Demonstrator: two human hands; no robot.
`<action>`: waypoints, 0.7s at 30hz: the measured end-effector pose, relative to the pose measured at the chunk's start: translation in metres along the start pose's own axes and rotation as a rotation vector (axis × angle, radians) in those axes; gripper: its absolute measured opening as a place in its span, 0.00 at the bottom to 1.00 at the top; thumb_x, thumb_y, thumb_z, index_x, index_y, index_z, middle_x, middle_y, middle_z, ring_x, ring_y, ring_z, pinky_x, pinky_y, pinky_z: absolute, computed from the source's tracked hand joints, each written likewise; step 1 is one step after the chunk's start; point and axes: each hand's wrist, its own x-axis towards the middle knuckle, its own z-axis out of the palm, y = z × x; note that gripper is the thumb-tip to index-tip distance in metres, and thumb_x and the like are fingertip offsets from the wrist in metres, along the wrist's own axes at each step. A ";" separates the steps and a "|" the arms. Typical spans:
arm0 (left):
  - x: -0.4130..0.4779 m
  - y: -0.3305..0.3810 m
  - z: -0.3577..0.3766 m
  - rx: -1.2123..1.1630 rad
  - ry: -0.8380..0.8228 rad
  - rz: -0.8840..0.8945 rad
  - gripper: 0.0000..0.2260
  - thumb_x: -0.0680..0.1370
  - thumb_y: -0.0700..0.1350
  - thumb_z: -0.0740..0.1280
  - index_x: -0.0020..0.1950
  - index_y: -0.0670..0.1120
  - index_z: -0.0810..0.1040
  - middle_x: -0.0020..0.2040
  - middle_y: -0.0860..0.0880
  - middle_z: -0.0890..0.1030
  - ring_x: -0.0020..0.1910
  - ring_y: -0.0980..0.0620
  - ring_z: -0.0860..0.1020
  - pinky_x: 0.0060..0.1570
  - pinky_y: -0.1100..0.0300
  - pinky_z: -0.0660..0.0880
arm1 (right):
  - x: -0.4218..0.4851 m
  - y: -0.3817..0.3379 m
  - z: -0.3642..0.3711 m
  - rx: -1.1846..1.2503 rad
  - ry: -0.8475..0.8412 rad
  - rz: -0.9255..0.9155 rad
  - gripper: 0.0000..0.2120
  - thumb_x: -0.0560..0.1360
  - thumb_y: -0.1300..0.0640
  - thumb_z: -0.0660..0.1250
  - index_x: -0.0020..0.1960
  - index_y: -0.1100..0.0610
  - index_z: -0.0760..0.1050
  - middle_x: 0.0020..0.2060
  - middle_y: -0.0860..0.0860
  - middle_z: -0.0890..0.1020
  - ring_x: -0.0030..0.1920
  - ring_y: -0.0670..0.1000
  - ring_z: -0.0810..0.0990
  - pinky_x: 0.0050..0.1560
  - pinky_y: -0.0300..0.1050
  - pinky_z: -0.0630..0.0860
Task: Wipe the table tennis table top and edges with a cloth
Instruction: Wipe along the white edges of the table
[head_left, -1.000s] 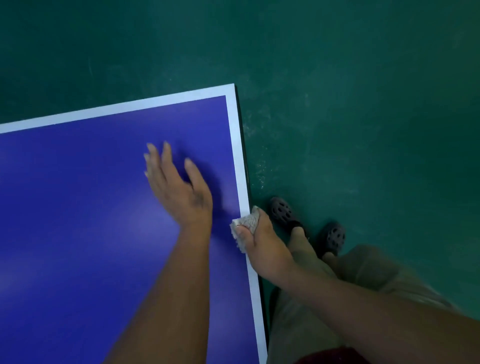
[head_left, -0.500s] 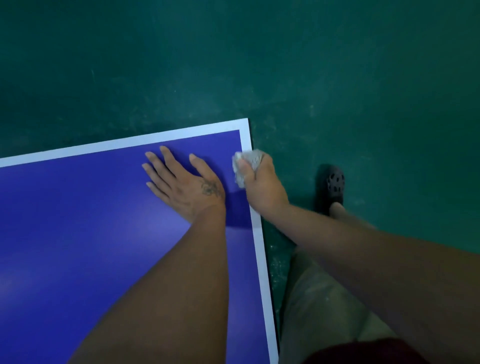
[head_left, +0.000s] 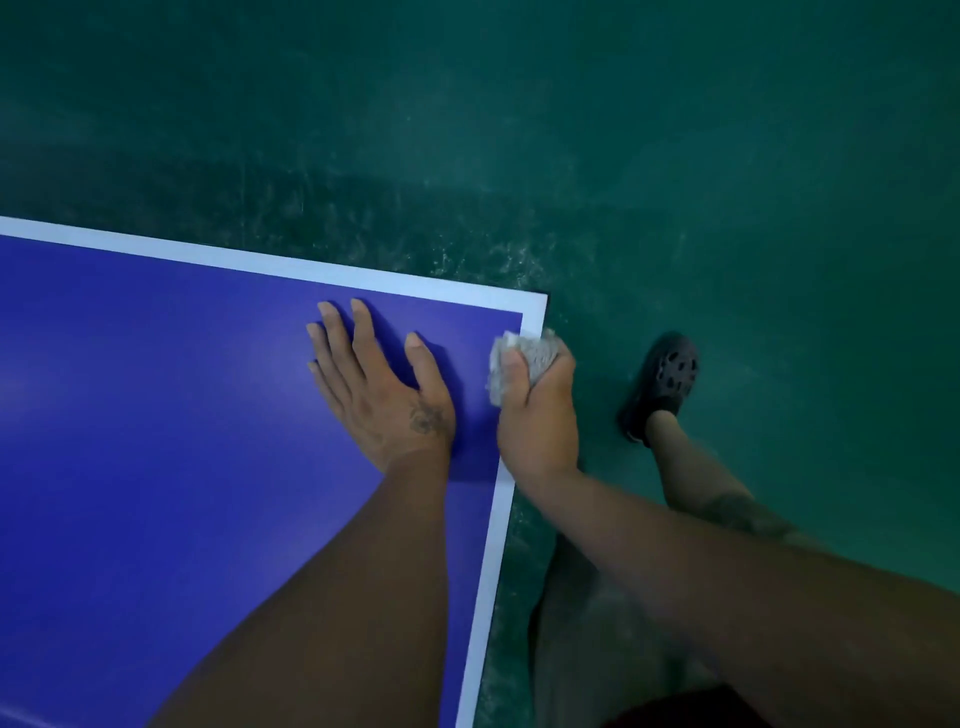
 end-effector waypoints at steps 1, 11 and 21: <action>0.000 0.001 -0.001 -0.002 0.001 0.000 0.28 0.86 0.53 0.62 0.85 0.47 0.66 0.87 0.47 0.60 0.87 0.46 0.55 0.85 0.44 0.51 | 0.014 -0.012 -0.001 0.004 0.014 -0.012 0.32 0.86 0.39 0.59 0.83 0.55 0.59 0.75 0.54 0.75 0.72 0.57 0.77 0.72 0.55 0.74; 0.001 0.004 -0.005 -0.009 0.013 0.002 0.26 0.86 0.52 0.64 0.84 0.46 0.68 0.87 0.46 0.61 0.87 0.46 0.56 0.84 0.41 0.54 | 0.000 -0.003 -0.027 -0.044 -0.199 -0.018 0.34 0.85 0.42 0.64 0.85 0.53 0.55 0.74 0.53 0.75 0.70 0.54 0.78 0.73 0.57 0.75; 0.002 0.001 -0.003 -0.010 0.018 0.003 0.26 0.86 0.52 0.64 0.84 0.46 0.68 0.87 0.46 0.61 0.87 0.45 0.56 0.84 0.40 0.55 | 0.034 -0.031 -0.015 -0.063 -0.077 0.081 0.30 0.86 0.40 0.61 0.82 0.54 0.59 0.64 0.48 0.77 0.58 0.50 0.80 0.57 0.41 0.73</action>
